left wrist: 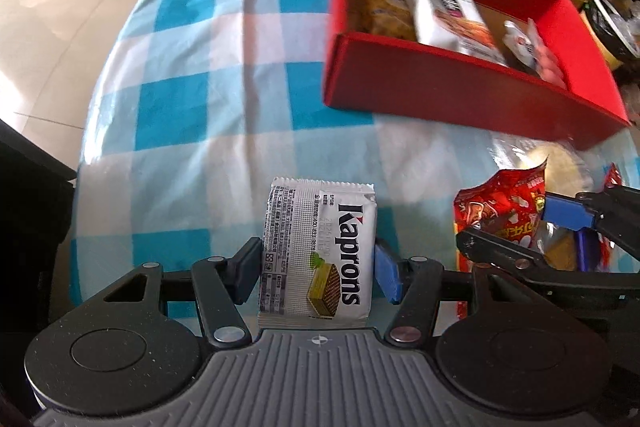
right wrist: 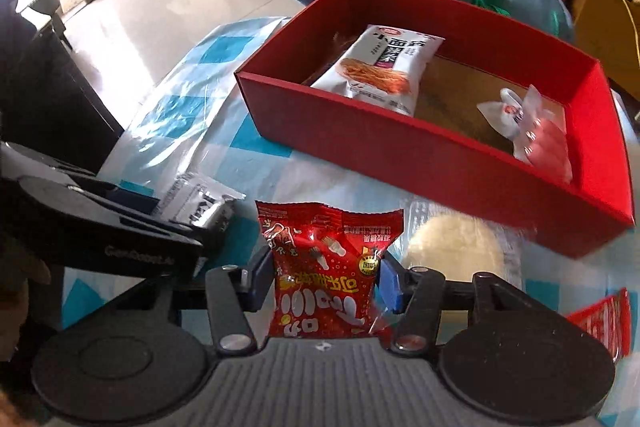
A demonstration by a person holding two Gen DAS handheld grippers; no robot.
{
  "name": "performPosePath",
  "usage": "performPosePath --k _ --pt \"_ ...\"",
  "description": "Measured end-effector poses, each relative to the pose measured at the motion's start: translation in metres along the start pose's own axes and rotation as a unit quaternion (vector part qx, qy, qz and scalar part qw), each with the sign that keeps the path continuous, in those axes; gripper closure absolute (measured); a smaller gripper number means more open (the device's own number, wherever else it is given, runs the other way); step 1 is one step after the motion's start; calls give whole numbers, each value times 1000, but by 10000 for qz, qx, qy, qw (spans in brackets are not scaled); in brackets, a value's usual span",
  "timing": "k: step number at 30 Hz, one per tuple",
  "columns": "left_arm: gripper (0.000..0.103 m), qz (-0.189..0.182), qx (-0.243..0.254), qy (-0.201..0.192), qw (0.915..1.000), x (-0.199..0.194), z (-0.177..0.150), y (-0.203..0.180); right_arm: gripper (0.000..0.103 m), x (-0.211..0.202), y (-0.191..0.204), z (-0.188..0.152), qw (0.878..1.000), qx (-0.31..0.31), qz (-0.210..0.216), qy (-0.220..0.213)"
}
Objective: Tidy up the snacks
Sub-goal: 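Lift both held snacks and carry them toward the red box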
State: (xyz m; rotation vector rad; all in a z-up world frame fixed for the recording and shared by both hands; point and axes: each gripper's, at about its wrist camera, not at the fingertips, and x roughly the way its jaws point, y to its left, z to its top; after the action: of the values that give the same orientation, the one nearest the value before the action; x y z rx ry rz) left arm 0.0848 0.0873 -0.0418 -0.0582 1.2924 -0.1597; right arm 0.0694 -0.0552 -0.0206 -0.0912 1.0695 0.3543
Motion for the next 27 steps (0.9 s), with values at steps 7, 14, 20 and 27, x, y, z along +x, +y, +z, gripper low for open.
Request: performPosePath --k 7,14,20,27 --pt "37 -205 83 -41 9997 -9 -10 -8 54 -25 0 -15 9997 206 102 -120" --pt "37 -294 274 34 9992 -11 -22 -19 54 -33 0 -38 9995 268 110 117" --pt "37 -204 580 254 9978 1 -40 -32 54 -22 -2 -57 9987 244 -58 454" --pt "23 155 888 145 9958 5 -48 -45 53 -10 6 -61 9977 -77 -253 620"
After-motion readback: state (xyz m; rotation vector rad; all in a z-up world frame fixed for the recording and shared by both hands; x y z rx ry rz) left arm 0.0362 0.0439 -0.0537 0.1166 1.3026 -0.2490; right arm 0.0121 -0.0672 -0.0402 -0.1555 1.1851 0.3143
